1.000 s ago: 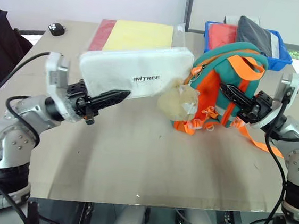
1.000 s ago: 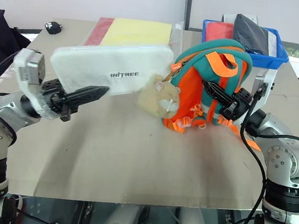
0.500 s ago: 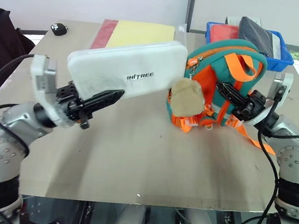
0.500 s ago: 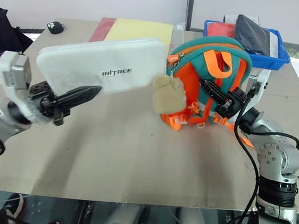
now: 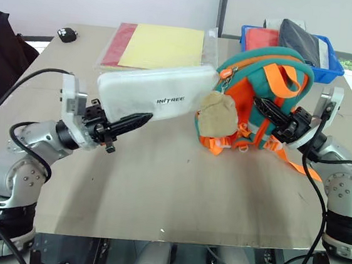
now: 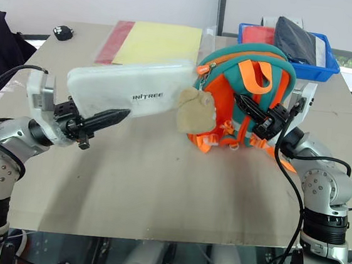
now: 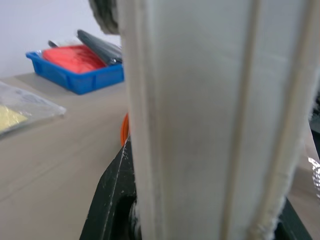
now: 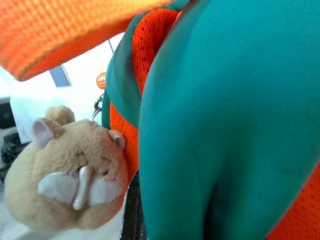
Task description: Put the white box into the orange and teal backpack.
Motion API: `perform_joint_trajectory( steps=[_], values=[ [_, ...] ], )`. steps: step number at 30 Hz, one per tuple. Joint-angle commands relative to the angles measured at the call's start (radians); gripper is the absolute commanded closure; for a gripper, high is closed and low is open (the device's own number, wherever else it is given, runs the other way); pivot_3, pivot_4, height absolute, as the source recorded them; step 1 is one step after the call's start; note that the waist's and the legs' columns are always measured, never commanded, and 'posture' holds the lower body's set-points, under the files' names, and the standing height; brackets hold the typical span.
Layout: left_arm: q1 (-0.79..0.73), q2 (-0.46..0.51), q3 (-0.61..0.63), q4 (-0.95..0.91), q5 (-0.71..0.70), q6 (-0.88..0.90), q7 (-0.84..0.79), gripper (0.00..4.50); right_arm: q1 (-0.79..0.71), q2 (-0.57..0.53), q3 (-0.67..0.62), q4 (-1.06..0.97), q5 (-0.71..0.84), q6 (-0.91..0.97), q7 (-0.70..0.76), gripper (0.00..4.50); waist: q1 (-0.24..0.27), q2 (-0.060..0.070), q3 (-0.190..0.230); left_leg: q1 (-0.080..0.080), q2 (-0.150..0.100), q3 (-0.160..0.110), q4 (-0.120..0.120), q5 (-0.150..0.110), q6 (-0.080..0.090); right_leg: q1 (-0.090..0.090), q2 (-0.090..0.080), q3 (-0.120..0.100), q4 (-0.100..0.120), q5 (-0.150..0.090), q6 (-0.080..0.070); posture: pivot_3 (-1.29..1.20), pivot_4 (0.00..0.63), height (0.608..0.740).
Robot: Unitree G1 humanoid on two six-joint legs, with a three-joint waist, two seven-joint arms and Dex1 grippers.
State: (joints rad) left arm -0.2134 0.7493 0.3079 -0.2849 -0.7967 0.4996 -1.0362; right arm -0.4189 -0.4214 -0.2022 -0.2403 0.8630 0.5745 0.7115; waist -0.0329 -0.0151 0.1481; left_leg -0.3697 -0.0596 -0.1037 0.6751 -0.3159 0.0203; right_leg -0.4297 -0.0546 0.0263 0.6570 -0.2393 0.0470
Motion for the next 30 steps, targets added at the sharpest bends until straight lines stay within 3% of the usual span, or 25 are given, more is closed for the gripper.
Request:
perform_joint_trajectory(
  steps=[1, 6, 14, 20, 26, 30],
  values=[
    [-0.040, 0.041, -0.087, 0.036, 0.134, -0.115, -0.080, 3.38, -0.017, 0.007, -0.018, -0.040, 0.005, -0.036, -0.003, 4.38, 0.002, 0.000, 0.000, 0.000, 0.000, 0.000, 0.000, 0.000, 0.000, 0.000, 0.000, 0.000, 0.000, 0.000, 0.000, 0.00, 0.150, 0.740],
    [-0.149, 0.028, -0.166, 0.131, 0.214, -0.202, -0.121, 3.38, -0.015, 0.017, -0.012, -0.045, 0.003, -0.042, -0.008, 4.38, 0.004, 0.000, 0.000, 0.000, 0.000, 0.000, 0.000, 0.000, 0.000, 0.000, 0.000, -0.001, 0.000, 0.000, 0.000, 0.00, 0.150, 0.740],
    [-0.379, -0.088, -0.272, 0.259, 0.255, -0.179, -0.105, 3.38, -0.014, 0.038, 0.004, -0.047, -0.008, -0.049, -0.011, 4.38, 0.003, 0.000, 0.000, -0.001, -0.001, 0.000, 0.001, 0.000, 0.000, 0.000, 0.000, -0.004, 0.000, 0.000, 0.000, 0.00, 0.150, 0.740],
    [-0.583, -0.290, -0.462, 0.402, 0.433, -0.120, 0.042, 3.38, -0.015, 0.066, 0.024, -0.047, -0.020, -0.062, -0.016, 4.38, 0.008, 0.000, 0.000, -0.003, -0.002, -0.002, 0.006, 0.000, 0.000, -0.001, 0.000, -0.006, 0.003, 0.000, 0.000, 0.00, 0.150, 0.740],
    [-0.696, -0.425, -0.475, 0.526, 0.477, -0.085, 0.123, 3.38, -0.004, 0.087, 0.038, -0.063, -0.031, -0.069, -0.027, 4.38, -0.008, 0.000, 0.000, -0.010, -0.003, -0.003, 0.010, 0.000, 0.000, -0.007, 0.000, -0.006, 0.005, 0.000, 0.001, 0.00, 0.150, 0.740],
    [-0.678, -0.401, -0.450, 0.489, 0.438, -0.050, 0.056, 1.46, 0.015, 0.093, 0.037, -0.078, -0.037, -0.074, -0.034, 4.50, -0.009, 0.000, 0.000, -0.009, -0.003, -0.003, 0.010, 0.000, 0.000, -0.007, 0.000, -0.006, 0.006, 0.000, 0.001, 0.00, 0.150, 0.740]
  ],
)
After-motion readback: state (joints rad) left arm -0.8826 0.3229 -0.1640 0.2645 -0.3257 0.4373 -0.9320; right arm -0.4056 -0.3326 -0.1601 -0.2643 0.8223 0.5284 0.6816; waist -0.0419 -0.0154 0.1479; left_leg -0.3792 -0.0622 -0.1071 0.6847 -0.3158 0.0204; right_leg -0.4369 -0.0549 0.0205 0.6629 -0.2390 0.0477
